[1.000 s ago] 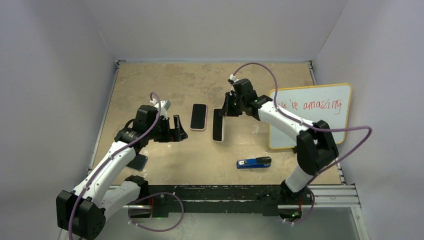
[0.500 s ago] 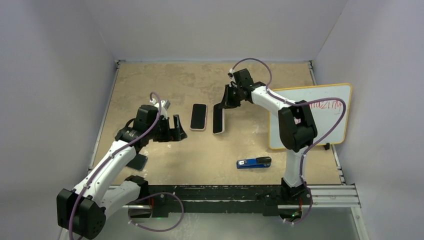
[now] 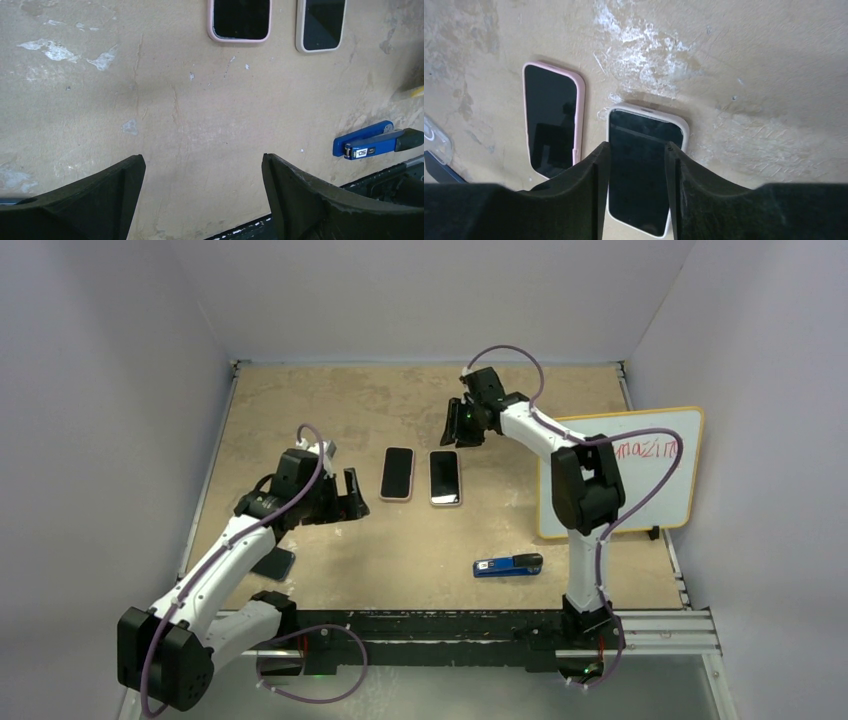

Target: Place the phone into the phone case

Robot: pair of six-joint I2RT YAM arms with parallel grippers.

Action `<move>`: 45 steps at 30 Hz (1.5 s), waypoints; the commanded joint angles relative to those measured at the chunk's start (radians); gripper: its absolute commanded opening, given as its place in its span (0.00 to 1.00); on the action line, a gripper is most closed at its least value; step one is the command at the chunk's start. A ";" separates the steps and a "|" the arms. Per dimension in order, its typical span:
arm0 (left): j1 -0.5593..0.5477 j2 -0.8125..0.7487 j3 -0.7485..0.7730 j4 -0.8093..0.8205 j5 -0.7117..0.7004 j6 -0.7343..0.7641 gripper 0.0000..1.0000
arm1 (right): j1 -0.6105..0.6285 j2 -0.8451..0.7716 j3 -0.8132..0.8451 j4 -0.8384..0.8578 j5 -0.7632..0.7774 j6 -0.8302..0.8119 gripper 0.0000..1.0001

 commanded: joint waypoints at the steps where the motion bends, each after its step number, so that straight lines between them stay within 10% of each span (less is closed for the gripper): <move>1: 0.005 0.005 0.035 -0.004 -0.068 -0.062 0.91 | -0.002 -0.062 0.055 -0.032 0.040 -0.017 0.48; 13: 0.021 0.003 0.044 -0.169 -0.413 -0.306 0.95 | 0.050 -0.341 -0.060 0.024 -0.045 0.012 0.71; 17: 0.063 0.014 0.075 -0.272 -0.559 -0.418 0.98 | 0.097 -0.447 -0.111 0.027 -0.049 0.021 0.98; 24: 0.321 0.136 0.150 -0.296 -0.545 -0.384 0.95 | 0.183 -0.585 -0.258 0.074 -0.069 0.076 0.99; 30: 0.527 0.294 0.202 -0.269 -0.520 -0.350 0.73 | 0.226 -0.732 -0.482 0.192 -0.096 0.140 0.99; 45: 0.555 0.411 0.169 -0.127 -0.485 -0.428 0.41 | 0.229 -0.880 -0.692 0.352 -0.212 0.191 0.98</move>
